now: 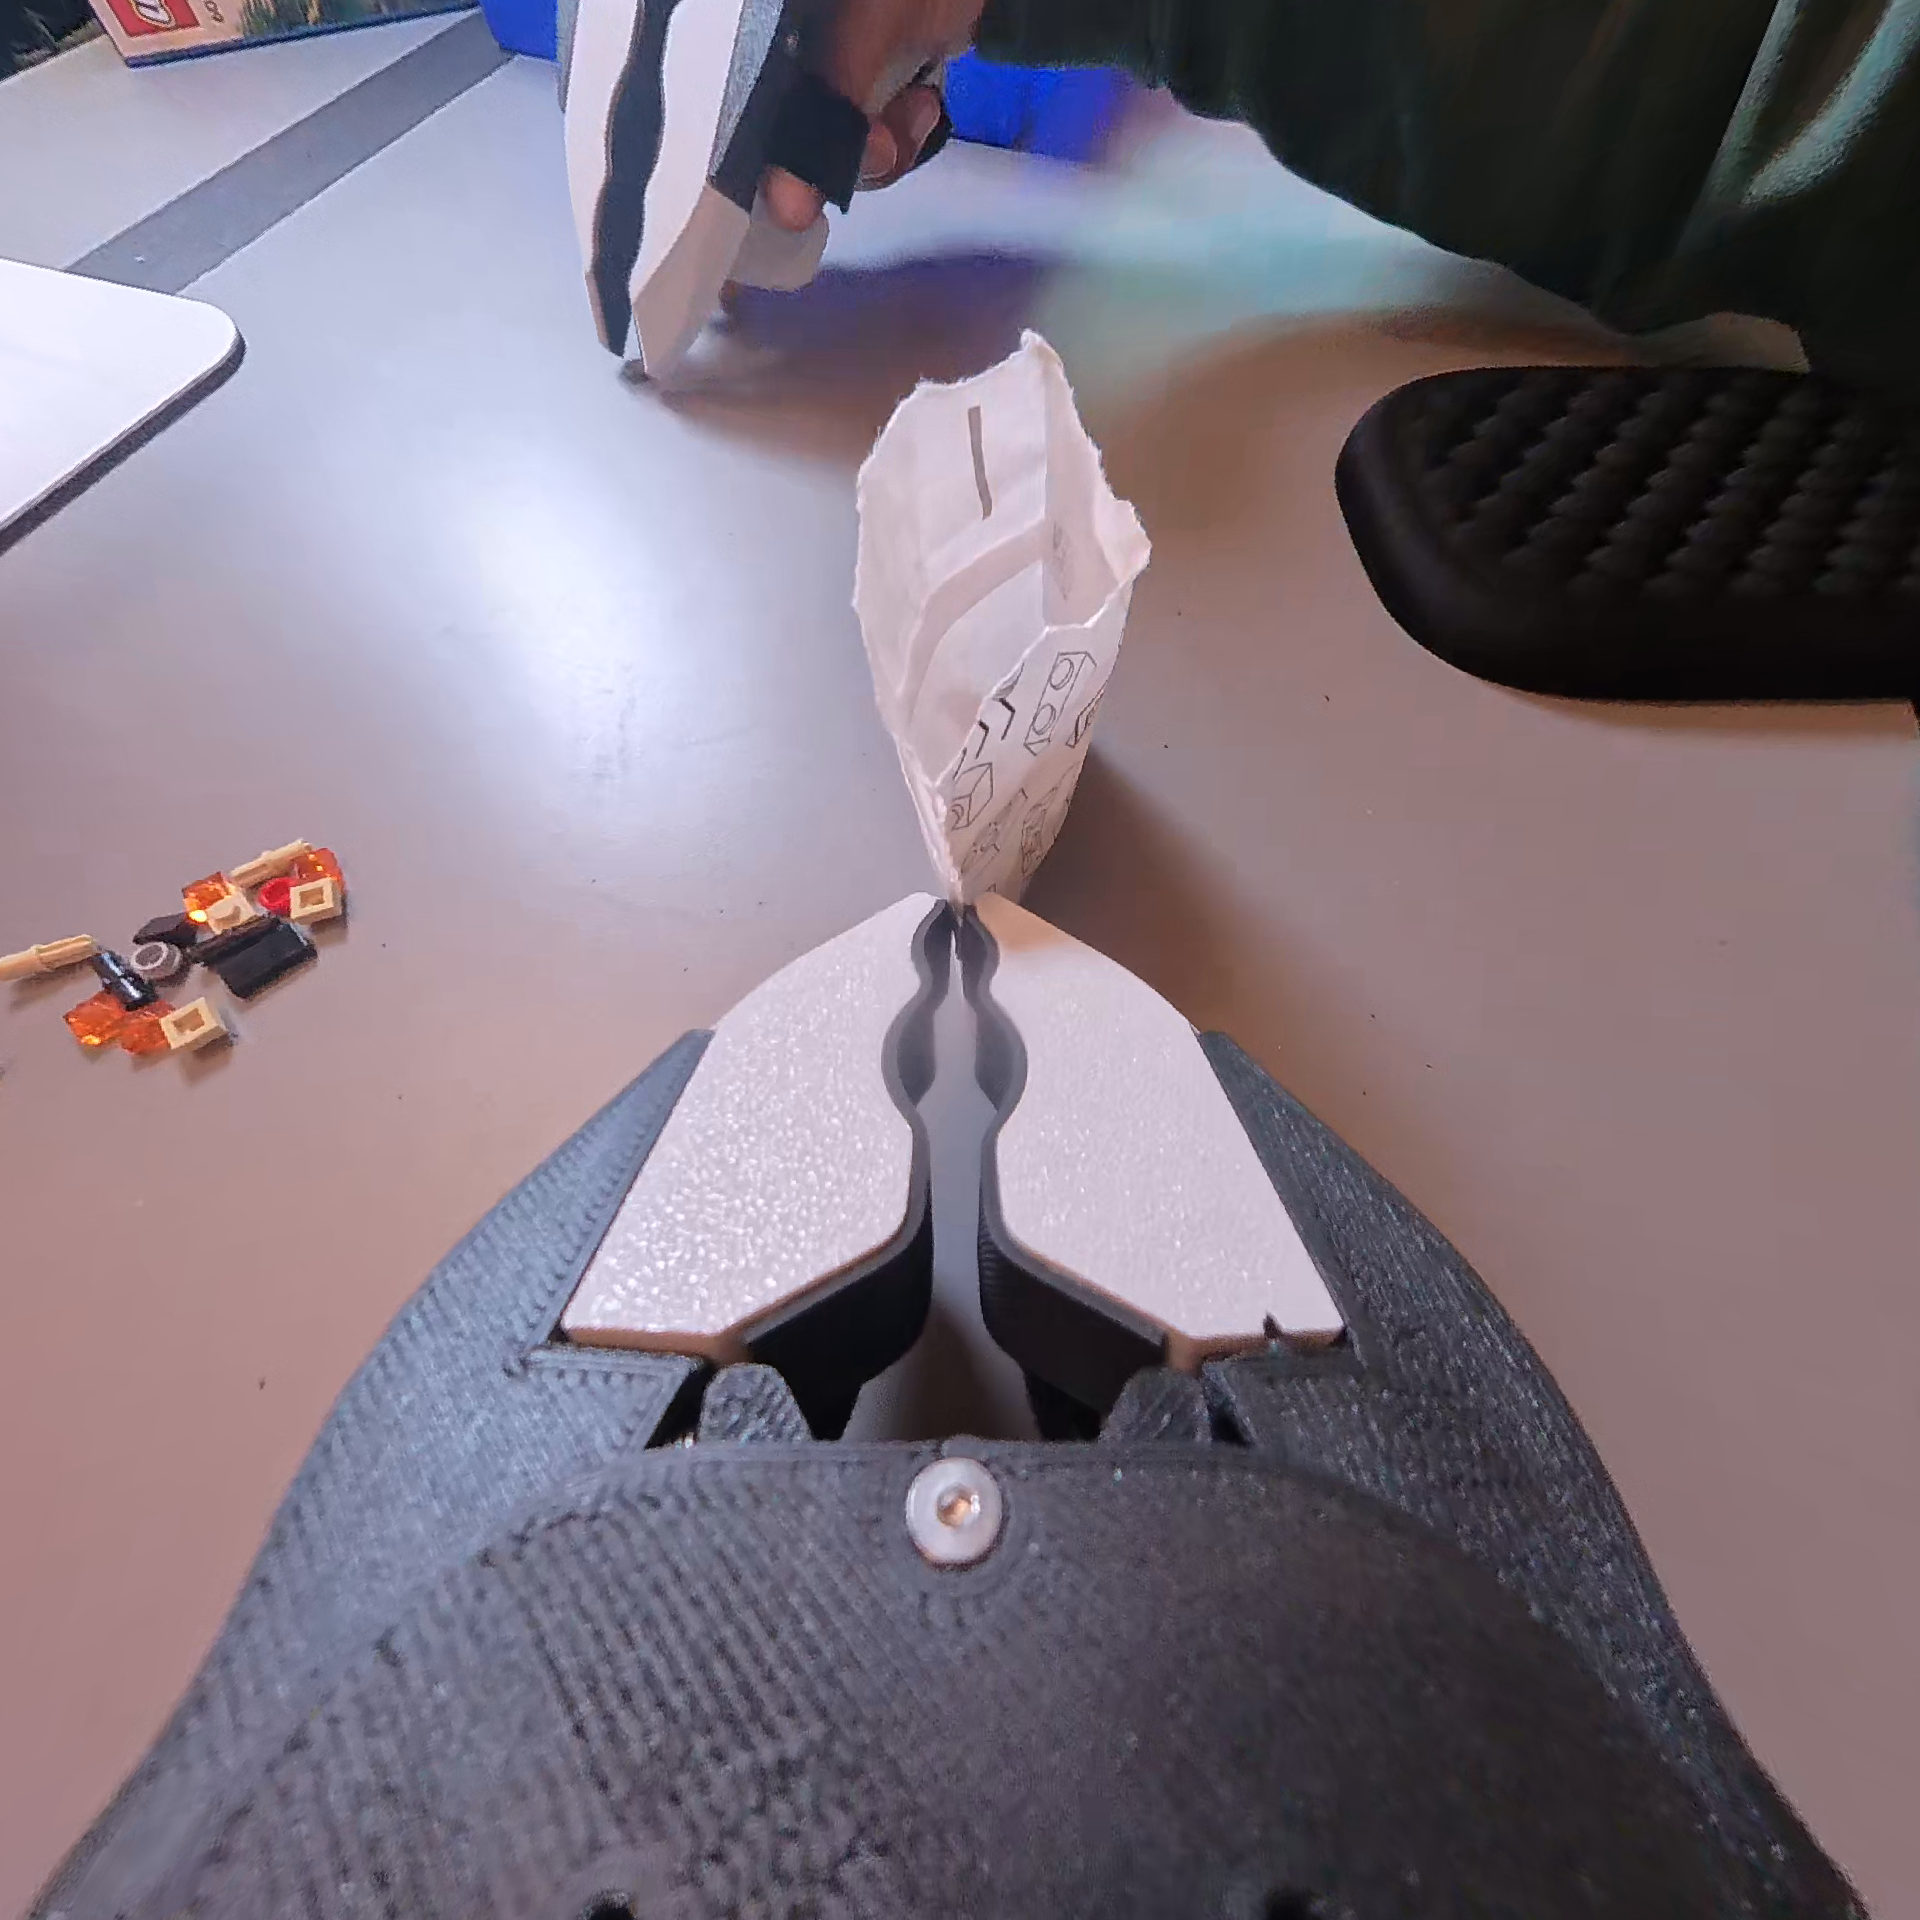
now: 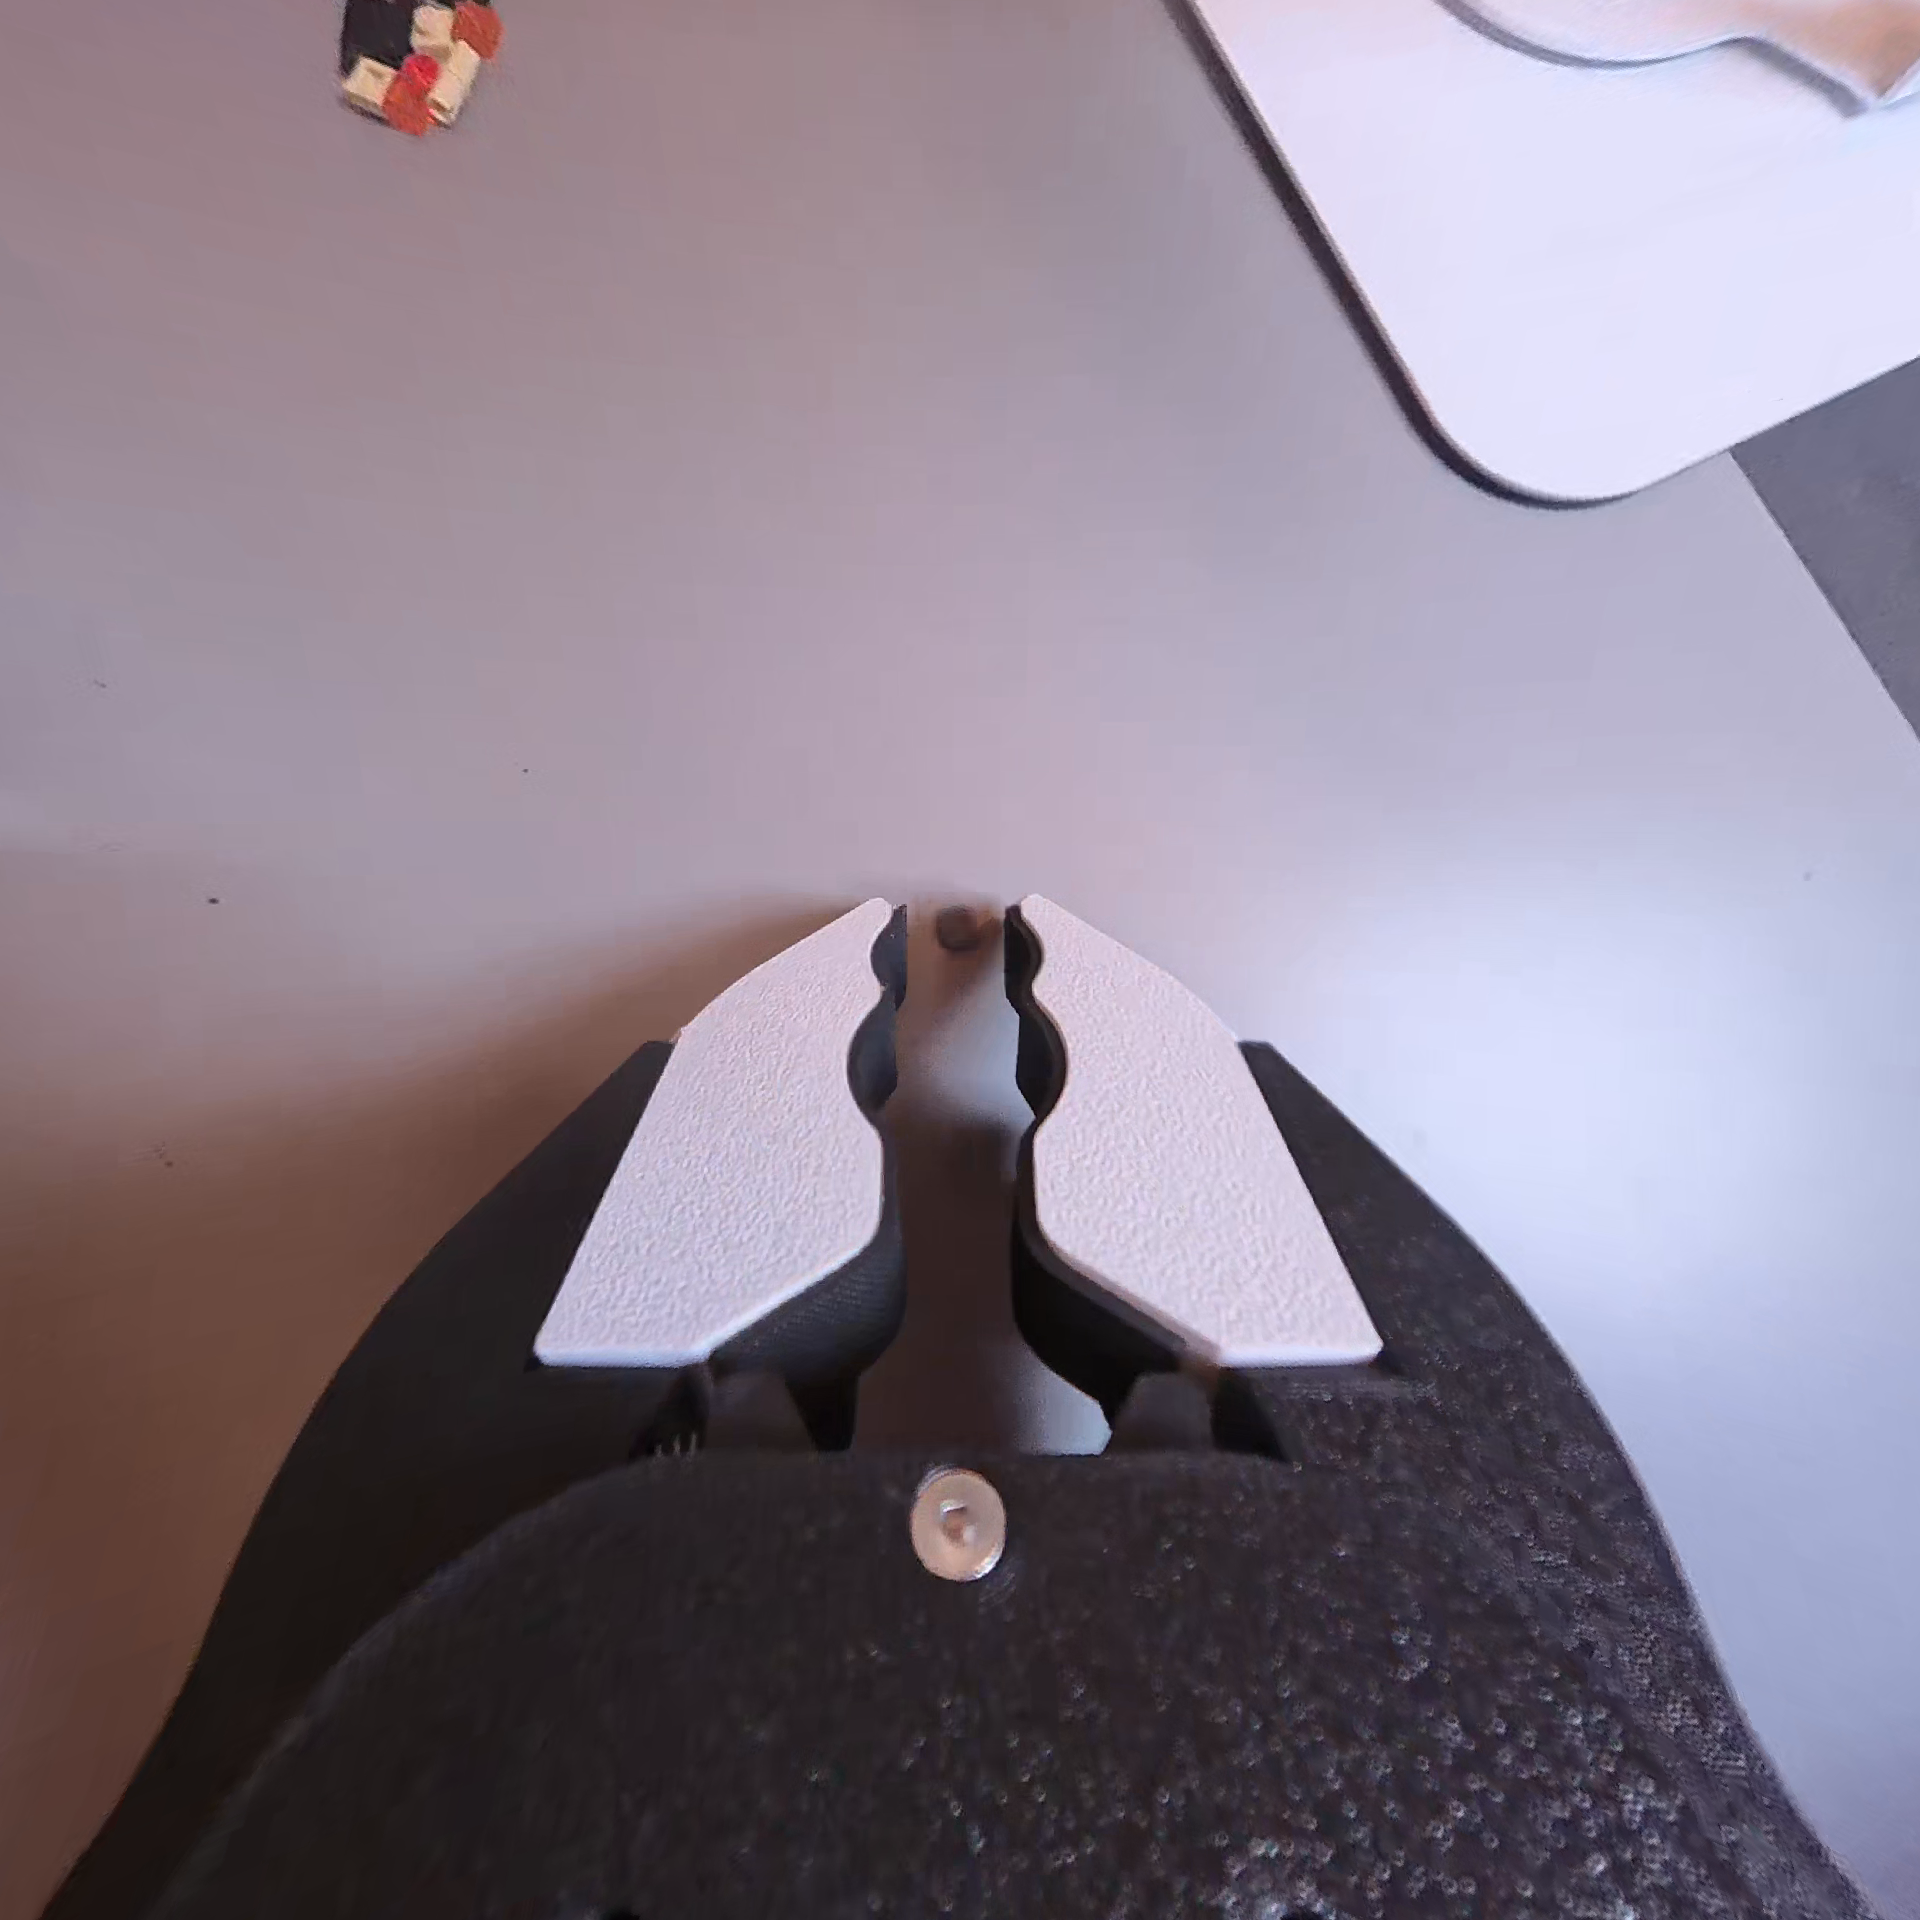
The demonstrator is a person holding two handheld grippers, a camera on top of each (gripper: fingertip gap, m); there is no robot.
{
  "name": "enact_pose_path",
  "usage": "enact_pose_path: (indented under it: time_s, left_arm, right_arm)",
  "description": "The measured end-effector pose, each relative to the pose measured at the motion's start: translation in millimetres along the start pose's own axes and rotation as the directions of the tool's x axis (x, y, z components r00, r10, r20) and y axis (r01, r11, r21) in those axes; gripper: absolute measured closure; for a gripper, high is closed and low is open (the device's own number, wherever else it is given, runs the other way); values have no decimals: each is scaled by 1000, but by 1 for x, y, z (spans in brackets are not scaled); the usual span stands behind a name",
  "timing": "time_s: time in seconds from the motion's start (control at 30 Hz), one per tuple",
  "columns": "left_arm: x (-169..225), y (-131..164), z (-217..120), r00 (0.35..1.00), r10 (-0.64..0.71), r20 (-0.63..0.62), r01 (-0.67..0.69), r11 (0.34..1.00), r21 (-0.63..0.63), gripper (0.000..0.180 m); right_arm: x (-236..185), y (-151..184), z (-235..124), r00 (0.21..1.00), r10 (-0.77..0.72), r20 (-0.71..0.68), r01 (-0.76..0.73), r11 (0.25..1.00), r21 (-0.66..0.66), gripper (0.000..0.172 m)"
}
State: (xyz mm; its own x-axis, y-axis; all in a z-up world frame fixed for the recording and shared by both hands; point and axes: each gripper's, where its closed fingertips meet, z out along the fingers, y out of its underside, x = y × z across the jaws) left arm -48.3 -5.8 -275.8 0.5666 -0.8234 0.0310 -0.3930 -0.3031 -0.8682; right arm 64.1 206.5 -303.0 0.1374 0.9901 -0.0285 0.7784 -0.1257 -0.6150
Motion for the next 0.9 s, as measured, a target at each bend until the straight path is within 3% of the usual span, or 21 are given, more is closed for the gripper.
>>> enact_pose_path:
  time_s: [0.1,0.27,0.47,0.6,0.77,0.9]
  left_arm:
    - [1,0,0,1000,7,-3,-7,1000,0,178]
    - [0,1,-1,1000,14,7,-14,1000,-8,179]
    - [-1,0,0,1000,1,9,-1,1000,-7,179]
    - [-1,1,-1,1000,12,18,-12,1000,-13,179]
    - [-2,1,-2,1000,4,13,-4,1000,-12,179]
    - [-3,2,-3,1000,3,13,-3,1000,-12,178]
  right_arm:
    - [-1,1,4,999,-47,-22,46,998,-44,164]
    - [-17,-5,1,998,-51,29,53,997,-48,165]
    - [-140,-90,-44,916,-283,284,193,932,306,164]
    - [-199,-99,-42,838,-427,341,333,894,299,150]
    - [-208,-90,-23,828,-488,277,438,870,225,145]
    - [-198,-89,-28,858,-447,252,389,887,248,139]
